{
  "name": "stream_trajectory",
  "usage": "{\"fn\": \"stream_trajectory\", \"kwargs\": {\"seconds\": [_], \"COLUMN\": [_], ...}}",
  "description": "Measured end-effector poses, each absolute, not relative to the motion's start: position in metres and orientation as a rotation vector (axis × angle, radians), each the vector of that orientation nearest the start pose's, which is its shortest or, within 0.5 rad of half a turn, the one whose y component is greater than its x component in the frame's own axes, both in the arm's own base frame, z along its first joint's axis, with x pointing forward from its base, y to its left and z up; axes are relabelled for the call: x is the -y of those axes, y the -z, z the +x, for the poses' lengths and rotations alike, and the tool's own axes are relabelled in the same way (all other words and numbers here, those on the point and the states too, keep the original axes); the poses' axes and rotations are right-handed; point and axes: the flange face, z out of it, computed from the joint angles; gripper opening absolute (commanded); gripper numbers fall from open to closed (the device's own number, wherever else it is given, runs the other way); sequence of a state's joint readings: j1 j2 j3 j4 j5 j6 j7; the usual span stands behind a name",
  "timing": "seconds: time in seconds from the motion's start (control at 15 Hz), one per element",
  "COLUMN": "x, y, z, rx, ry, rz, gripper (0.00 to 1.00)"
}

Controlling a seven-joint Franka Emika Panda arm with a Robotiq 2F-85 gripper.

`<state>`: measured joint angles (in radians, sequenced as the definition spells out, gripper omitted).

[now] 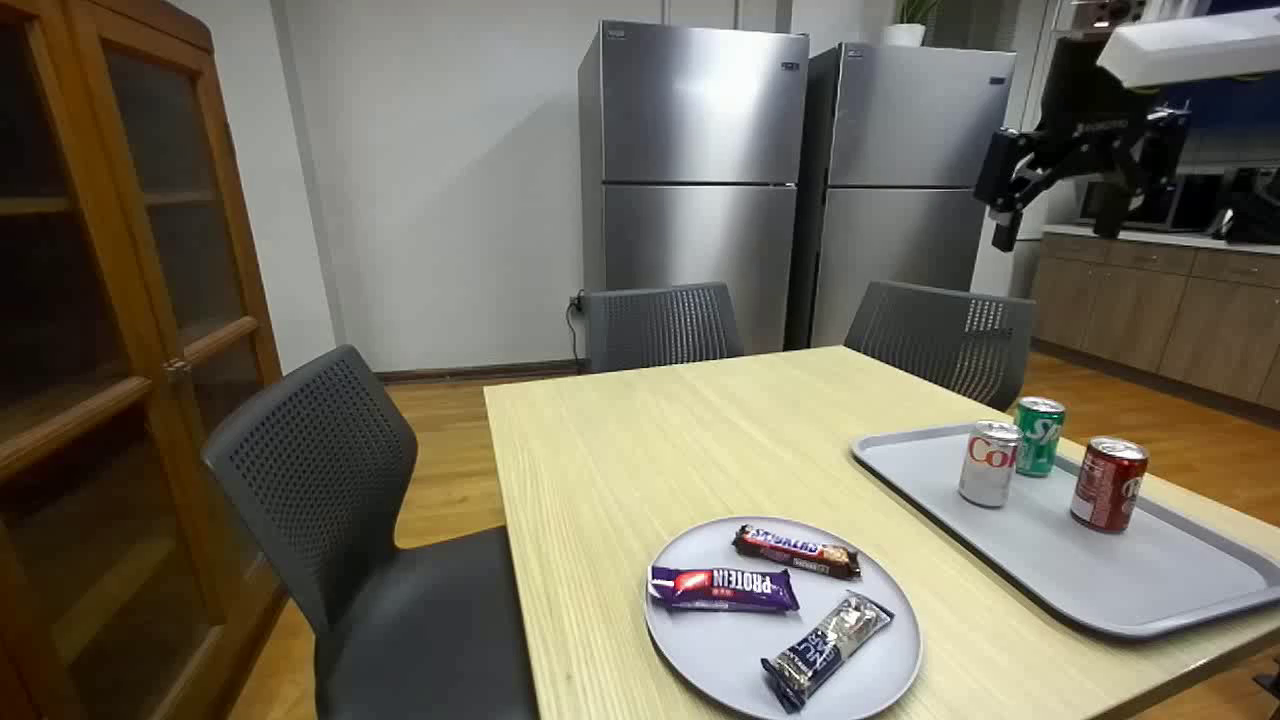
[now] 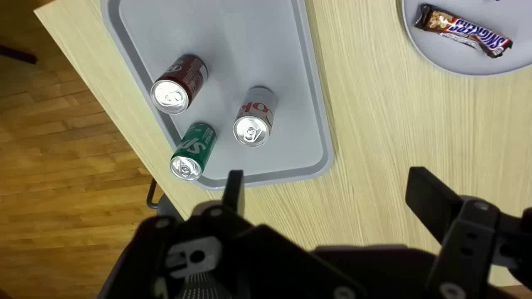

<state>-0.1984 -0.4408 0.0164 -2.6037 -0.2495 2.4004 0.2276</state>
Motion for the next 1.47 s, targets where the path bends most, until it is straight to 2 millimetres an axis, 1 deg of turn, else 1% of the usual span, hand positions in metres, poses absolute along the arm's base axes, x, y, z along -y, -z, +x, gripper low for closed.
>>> {"fn": "stream_trajectory", "kwargs": {"seconds": [0.4, 0.6, 0.87, 1.2, 1.47], "x": [0.074, 0.066, 0.053, 0.039, 0.026], "y": [-0.423, -0.417, -0.404, -0.388, -0.378], "z": [0.409, 0.412, 0.419, 0.428, 0.436], "rx": [-0.394, -0.364, -0.316, -0.197, -0.031], "ry": [0.391, 0.373, 0.346, 0.312, 0.276], "rz": [-3.282, -3.277, -3.270, -3.274, -3.267], "gripper": [1.00, 1.00, 1.00, 1.00, 1.00]}}
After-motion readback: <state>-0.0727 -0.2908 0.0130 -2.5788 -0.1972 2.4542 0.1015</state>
